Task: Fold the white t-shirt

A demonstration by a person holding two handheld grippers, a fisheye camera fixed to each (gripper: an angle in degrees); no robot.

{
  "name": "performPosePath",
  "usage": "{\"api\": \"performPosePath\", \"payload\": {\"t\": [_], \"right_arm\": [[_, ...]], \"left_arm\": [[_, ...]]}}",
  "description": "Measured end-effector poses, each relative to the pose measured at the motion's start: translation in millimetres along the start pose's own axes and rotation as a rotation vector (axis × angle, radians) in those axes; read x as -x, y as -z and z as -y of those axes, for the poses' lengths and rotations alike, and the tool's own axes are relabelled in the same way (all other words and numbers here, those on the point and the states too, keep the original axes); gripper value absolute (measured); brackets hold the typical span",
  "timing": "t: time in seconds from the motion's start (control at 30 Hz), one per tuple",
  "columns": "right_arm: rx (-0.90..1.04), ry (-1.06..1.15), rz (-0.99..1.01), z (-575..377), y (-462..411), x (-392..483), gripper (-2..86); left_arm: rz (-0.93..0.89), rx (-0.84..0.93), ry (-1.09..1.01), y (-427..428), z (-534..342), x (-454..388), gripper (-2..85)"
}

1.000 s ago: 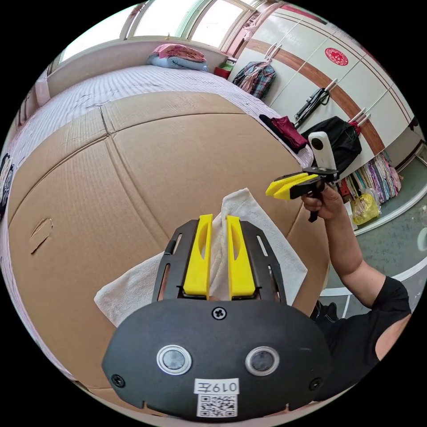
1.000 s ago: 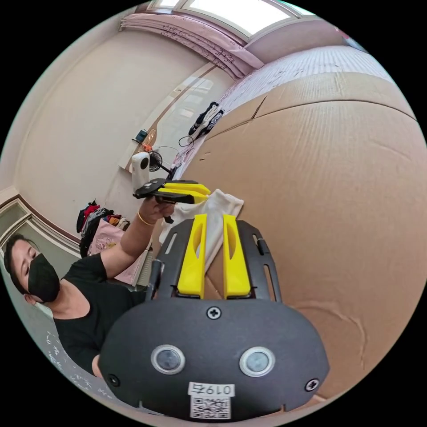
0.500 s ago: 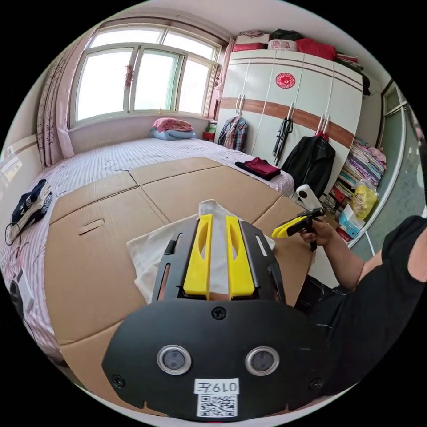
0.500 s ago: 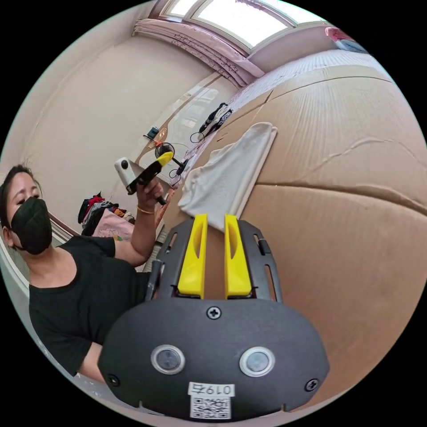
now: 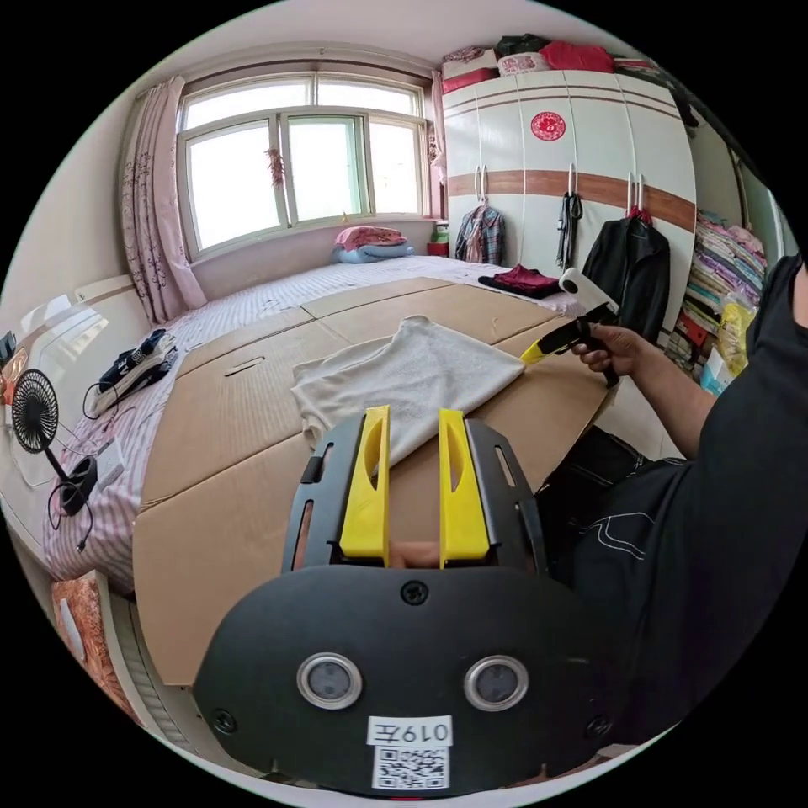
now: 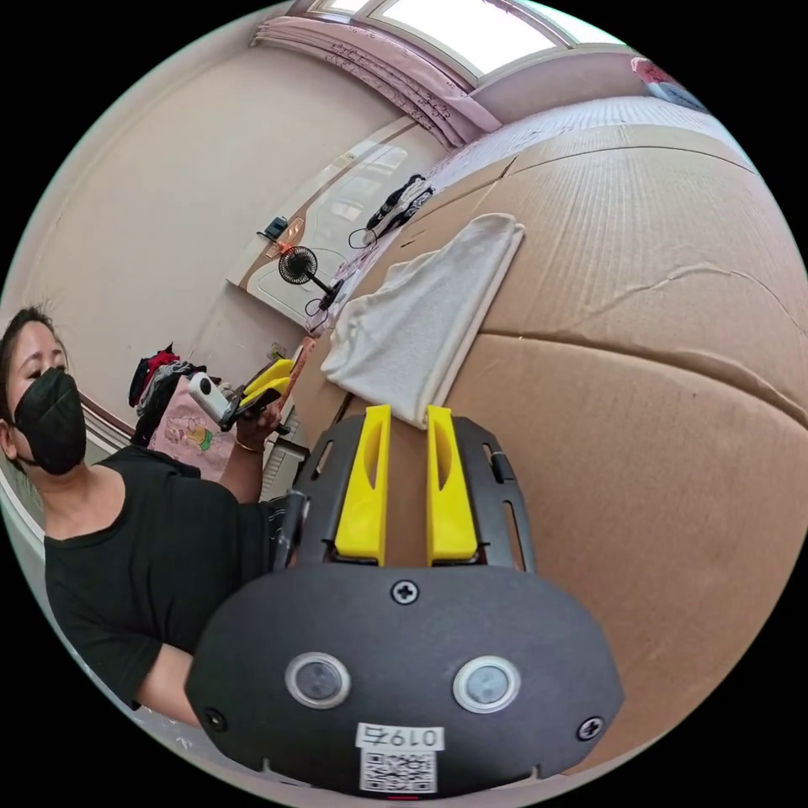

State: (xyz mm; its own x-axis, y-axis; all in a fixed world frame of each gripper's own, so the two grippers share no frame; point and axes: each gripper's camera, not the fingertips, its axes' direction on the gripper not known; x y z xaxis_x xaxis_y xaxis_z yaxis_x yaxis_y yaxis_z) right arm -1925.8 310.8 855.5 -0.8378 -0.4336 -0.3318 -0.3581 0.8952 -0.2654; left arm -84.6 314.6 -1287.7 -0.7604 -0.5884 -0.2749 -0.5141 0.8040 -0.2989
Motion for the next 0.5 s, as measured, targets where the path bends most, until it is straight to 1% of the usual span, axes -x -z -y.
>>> {"api": "performPosePath", "payload": {"t": [0.07, 0.17, 0.27, 0.33, 0.4, 0.5], "right_arm": [[0.008, -0.002, 0.009, -5.1, 3.4, -1.5, 6.4], [0.009, -0.019, 0.033, -12.6, 8.9, -7.9, 5.3], [0.007, -0.025, 0.071, -19.9, 15.7, -14.5, 4.5], [0.022, -0.029, 0.084, -22.4, 17.4, -18.0, 4.6], [0.035, -0.030, 0.086, -24.9, 19.4, -19.6, 4.7], [0.042, -0.028, 0.079, -29.9, 27.1, -21.2, 4.9]], "left_arm": [[0.043, 0.032, 0.011, 4.1, -10.8, -1.9, 8.5], [0.099, 0.079, 0.085, 12.2, -29.4, 6.4, 9.2], [0.083, 0.053, 0.166, 27.2, -45.8, 20.0, 9.7], [0.105, 0.064, 0.124, 30.2, -52.1, 17.9, 9.6], [0.163, 0.126, 0.034, 26.0, -57.3, 9.4, 9.4], [0.186, 0.162, -0.027, 24.0, -62.6, 7.0, 8.9]]}}
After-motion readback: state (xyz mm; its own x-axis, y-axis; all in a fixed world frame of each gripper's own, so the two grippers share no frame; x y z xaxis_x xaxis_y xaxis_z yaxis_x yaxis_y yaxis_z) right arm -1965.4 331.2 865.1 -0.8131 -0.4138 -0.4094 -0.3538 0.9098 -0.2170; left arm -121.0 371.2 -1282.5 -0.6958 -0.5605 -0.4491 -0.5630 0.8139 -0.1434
